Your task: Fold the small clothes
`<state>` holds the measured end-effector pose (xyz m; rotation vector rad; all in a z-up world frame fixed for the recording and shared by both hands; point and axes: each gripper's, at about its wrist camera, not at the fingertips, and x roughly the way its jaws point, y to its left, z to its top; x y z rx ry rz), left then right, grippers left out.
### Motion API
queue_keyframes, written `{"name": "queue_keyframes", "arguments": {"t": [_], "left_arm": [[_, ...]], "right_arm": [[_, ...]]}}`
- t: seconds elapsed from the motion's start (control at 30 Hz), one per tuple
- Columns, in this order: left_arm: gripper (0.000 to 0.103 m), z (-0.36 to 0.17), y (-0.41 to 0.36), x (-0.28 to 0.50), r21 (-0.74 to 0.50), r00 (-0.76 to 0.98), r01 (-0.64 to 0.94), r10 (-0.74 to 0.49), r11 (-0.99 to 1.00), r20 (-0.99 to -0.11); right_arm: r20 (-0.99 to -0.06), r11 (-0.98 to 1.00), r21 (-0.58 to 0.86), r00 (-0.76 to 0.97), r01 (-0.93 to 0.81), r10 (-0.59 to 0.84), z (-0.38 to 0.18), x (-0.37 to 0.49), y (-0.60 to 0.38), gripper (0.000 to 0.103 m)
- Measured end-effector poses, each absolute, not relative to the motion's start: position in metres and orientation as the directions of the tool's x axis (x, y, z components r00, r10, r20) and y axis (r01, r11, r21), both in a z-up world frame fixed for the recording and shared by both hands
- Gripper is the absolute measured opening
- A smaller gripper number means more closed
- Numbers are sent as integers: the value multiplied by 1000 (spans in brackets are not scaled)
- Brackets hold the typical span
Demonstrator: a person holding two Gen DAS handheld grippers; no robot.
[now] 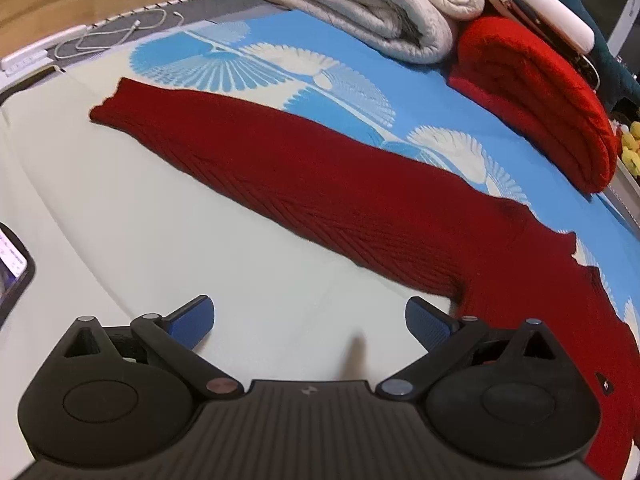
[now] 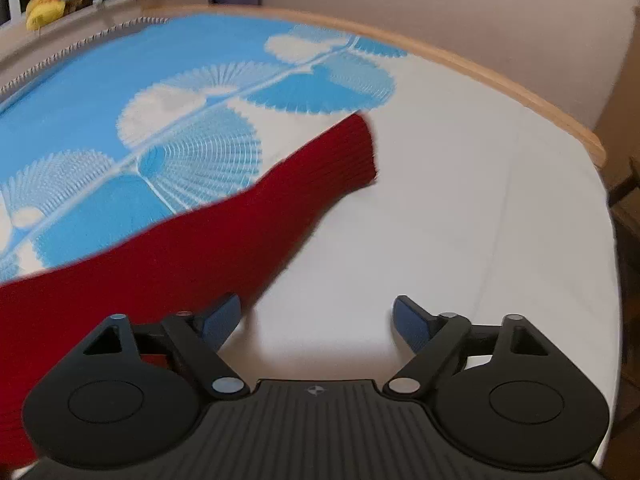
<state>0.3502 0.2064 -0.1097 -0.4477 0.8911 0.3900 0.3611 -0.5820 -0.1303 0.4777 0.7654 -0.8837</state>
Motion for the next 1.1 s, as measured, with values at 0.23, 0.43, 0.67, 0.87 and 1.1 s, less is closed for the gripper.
{"name": "queue_keyframes", "arguments": {"t": [0.23, 0.43, 0.67, 0.87, 1.1], "left_arm": [[102, -103, 236, 351, -324, 586, -584, 110, 745, -803], [102, -105, 256, 352, -377, 574, -658, 110, 652, -812], [102, -102, 263, 355, -371, 576, -662, 126, 652, -808], [102, -103, 281, 362, -371, 576, -692, 164, 619, -801], [102, -120, 304, 378, -378, 554, -739, 183, 558, -812]], "right_arm": [[-681, 604, 419, 675, 677, -283, -69, 274, -484, 90], [-641, 641, 538, 759, 547, -110, -72, 232, -376, 91], [-664, 764, 475, 748, 436, -15, -88, 258, -321, 92], [-647, 785, 426, 758, 450, -83, -84, 275, -327, 92], [-697, 740, 424, 710, 522, -101, -102, 278, -339, 92]]}}
